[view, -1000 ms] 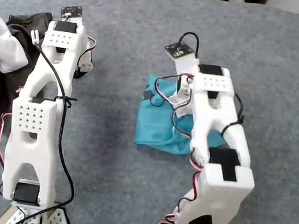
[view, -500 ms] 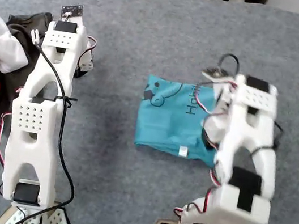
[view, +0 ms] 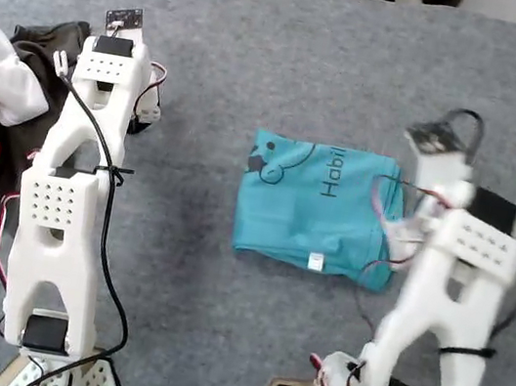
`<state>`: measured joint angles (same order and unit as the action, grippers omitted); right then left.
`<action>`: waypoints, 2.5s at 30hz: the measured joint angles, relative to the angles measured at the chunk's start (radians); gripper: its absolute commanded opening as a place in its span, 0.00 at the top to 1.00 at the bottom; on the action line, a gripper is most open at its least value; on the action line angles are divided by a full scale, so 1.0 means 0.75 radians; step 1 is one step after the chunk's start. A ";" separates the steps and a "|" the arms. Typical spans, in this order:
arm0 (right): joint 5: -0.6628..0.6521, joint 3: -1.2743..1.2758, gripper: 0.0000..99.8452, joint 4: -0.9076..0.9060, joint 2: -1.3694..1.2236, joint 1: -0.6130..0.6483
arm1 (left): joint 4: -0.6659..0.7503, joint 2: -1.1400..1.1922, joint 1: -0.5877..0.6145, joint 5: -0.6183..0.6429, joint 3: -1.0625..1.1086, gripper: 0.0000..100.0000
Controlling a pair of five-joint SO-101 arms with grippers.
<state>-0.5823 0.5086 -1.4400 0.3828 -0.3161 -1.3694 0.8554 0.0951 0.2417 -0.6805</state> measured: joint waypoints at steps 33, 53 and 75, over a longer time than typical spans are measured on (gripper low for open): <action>0.086 0.070 0.99 0.141 -0.153 -0.237 | -0.018 0.000 -0.546 0.000 -0.511 0.97; 0.141 1.013 0.99 0.955 0.327 -0.020 | 0.055 0.401 -0.640 0.002 -0.649 0.97; 0.065 0.387 0.99 0.329 0.331 -0.153 | -0.213 0.417 -0.640 -0.004 -1.031 0.97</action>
<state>-0.5332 0.7986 -1.1930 0.6314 -0.4312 -1.5290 1.1684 -0.3851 0.2386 -1.4538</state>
